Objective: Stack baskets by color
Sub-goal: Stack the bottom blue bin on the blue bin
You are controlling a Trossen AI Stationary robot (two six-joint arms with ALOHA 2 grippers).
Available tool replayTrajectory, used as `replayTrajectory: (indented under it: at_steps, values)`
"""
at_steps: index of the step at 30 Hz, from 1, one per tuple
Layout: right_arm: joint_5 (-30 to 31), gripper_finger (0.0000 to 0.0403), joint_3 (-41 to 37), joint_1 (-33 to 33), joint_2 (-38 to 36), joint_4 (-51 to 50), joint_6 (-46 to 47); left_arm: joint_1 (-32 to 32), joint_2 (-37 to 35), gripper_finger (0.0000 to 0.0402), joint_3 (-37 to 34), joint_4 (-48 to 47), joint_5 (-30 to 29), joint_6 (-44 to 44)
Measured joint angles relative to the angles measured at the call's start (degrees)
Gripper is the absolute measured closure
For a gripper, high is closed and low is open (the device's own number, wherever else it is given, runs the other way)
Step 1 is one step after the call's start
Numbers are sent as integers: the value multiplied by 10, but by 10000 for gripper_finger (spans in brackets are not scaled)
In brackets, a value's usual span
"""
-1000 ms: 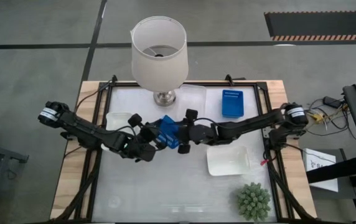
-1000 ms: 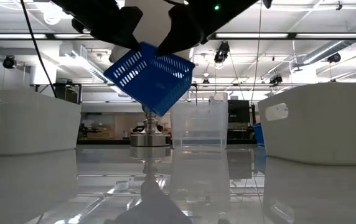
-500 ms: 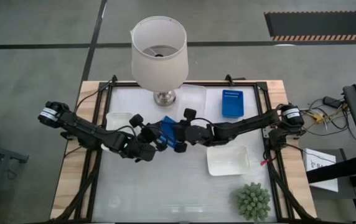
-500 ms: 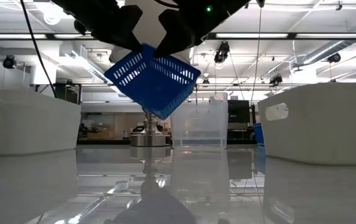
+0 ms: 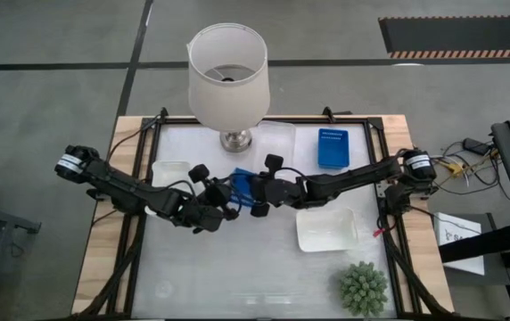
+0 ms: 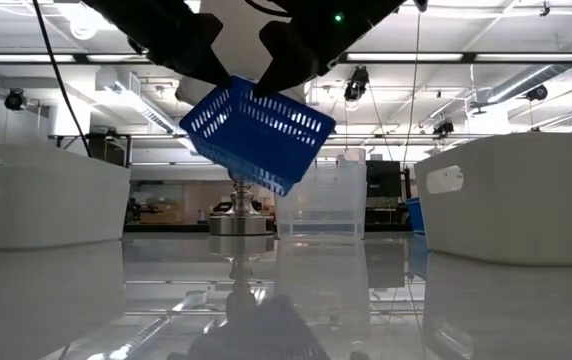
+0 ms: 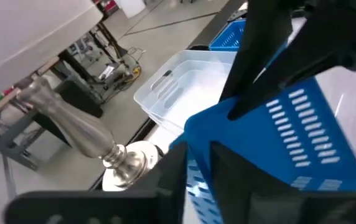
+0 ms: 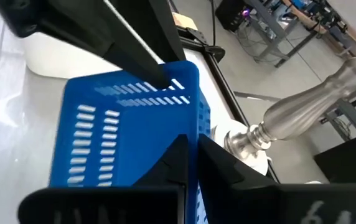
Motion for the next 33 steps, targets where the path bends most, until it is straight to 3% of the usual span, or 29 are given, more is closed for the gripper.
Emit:
replayTrajectory:
  at_steps: [7,13,23,33]
  values:
    - [-37,390,0,-2,-26,-46,45,-1,-3,267,1,3,-2,113]
    - [-77,391,0,-6,-74,-134,117,1,-27,227,1,-4,4,252]
    - [-77,391,-6,-48,-209,-376,297,3,-128,222,-28,-4,21,270]
    - [-62,391,-104,-231,-373,-395,351,3,-195,222,-99,94,24,262]
